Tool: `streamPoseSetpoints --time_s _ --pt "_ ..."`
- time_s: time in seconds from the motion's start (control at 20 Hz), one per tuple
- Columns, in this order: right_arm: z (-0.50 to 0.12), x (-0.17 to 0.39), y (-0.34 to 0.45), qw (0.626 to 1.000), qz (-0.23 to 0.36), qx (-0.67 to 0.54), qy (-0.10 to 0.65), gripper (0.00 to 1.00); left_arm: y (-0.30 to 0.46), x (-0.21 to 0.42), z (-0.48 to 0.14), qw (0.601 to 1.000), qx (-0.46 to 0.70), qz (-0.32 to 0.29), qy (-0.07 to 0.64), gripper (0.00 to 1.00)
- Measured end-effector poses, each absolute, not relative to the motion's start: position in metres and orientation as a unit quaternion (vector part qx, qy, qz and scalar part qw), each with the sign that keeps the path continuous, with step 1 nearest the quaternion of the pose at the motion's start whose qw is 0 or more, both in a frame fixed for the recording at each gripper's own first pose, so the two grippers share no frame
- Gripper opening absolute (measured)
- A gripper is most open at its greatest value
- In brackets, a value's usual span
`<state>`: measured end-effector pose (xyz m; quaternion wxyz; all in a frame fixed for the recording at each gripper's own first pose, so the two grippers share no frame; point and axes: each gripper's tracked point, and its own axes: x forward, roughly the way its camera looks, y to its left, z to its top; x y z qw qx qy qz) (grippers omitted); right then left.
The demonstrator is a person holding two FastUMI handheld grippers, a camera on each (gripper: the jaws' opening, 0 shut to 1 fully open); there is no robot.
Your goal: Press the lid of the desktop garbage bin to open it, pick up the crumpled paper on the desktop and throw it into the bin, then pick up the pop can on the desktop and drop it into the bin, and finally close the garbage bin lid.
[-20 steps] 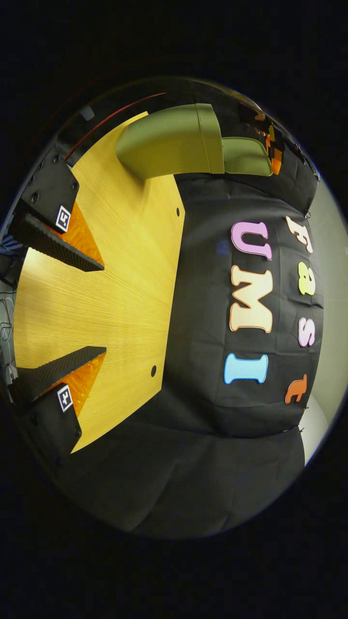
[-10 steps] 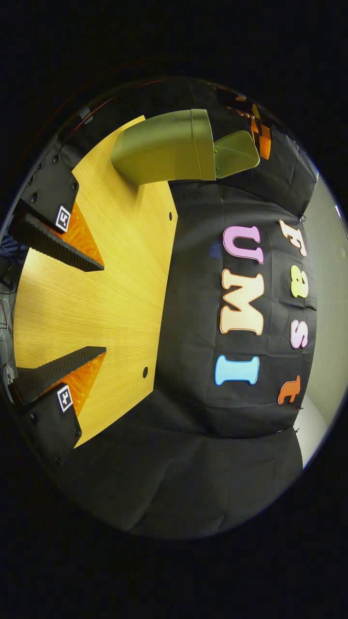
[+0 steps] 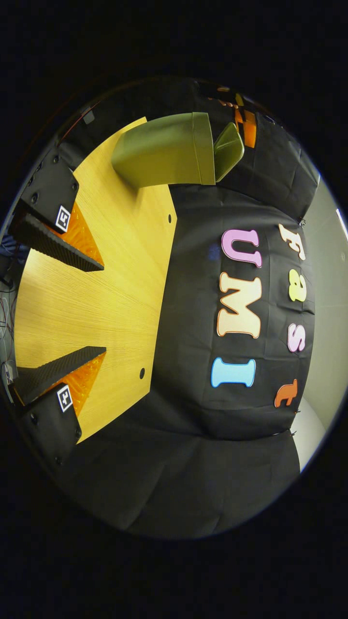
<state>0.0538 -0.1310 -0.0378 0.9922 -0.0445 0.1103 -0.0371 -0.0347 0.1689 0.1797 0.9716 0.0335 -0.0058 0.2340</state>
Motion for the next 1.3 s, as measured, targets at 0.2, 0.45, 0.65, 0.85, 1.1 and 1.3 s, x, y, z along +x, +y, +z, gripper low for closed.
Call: streamPoseSetpoints --time_s 0.2,0.45,0.65,0.85,1.1,1.3 --pt "-0.031 0.051 -0.131 0.993 -0.036 -0.046 0.103 0.98 0.186 -0.037 0.133 0.968 -0.010 0.249 0.033 0.87" --pt "-0.036 0.052 -0.139 0.992 -0.046 -0.041 0.108 0.98 0.191 -0.039 0.123 0.964 0.009 0.265 0.027 0.83" --pt "-0.041 0.054 -0.140 0.991 -0.047 -0.041 0.116 0.98 0.192 -0.040 0.123 0.960 0.038 0.276 0.016 0.83" --pt "-0.048 0.058 -0.136 0.990 -0.041 -0.047 0.127 0.98 0.190 -0.040 0.121 0.959 0.042 0.279 0.011 0.84" --pt "-0.050 0.062 -0.127 0.989 -0.028 -0.054 0.134 0.98 0.190 -0.040 0.118 0.957 0.060 0.285 0.005 0.85" --pt "-0.051 0.062 -0.123 0.989 -0.019 -0.054 0.134 0.98 0.185 -0.039 0.118 0.958 0.068 0.277 -0.003 0.87"
